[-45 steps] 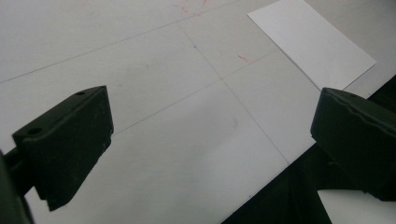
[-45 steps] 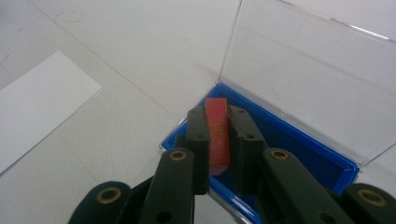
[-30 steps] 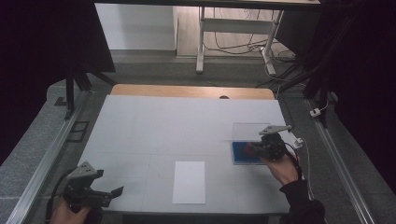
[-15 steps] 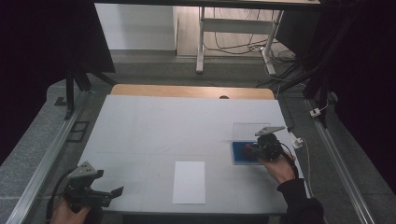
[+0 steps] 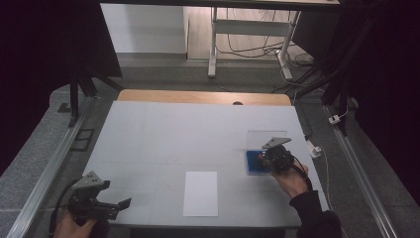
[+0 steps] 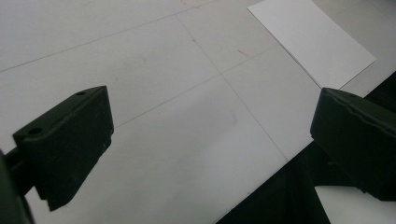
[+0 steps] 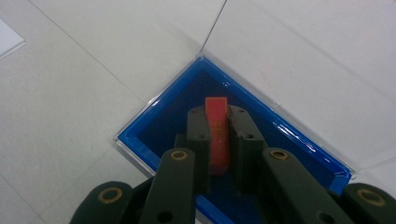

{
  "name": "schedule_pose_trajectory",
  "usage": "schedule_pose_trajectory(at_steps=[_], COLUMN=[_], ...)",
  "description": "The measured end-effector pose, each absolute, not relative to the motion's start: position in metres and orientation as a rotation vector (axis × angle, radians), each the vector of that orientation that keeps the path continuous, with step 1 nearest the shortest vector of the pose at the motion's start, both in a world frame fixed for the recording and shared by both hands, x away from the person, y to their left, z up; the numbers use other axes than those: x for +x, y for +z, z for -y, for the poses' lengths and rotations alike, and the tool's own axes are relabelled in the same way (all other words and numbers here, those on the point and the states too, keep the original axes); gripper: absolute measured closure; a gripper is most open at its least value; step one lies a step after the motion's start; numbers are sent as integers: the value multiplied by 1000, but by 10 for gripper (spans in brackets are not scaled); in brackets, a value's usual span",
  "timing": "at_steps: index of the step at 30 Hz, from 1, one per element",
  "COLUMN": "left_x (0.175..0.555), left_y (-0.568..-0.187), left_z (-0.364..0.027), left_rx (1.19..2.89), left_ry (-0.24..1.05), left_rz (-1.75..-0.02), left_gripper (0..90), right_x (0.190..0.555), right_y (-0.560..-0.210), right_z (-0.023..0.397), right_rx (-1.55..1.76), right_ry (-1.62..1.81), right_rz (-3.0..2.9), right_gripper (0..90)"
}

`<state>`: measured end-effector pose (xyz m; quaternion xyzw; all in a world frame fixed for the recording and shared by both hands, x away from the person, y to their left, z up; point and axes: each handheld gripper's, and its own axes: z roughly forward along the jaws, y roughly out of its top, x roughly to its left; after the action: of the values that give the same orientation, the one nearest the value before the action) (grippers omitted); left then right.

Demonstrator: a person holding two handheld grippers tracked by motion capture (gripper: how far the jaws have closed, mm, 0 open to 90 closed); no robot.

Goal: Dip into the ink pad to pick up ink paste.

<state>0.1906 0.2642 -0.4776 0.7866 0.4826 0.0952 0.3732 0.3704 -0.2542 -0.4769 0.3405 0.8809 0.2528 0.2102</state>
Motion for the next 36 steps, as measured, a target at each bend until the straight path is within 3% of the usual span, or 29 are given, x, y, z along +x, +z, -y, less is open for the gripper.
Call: schedule_pose_trajectory(at_steps=[15, 36], left_x=[191, 192], left_y=[-478, -478], left_z=[-265, -265], left_rx=[2008, 2005], left_ry=[234, 228], left_rz=[-1243, -1248], left_gripper=[4, 6], right_x=[383, 375], right_y=[-481, -476], right_z=[282, 268], right_rx=[1165, 1057], right_ry=[948, 847], right_rz=[-2456, -2433], right_gripper=[805, 798])
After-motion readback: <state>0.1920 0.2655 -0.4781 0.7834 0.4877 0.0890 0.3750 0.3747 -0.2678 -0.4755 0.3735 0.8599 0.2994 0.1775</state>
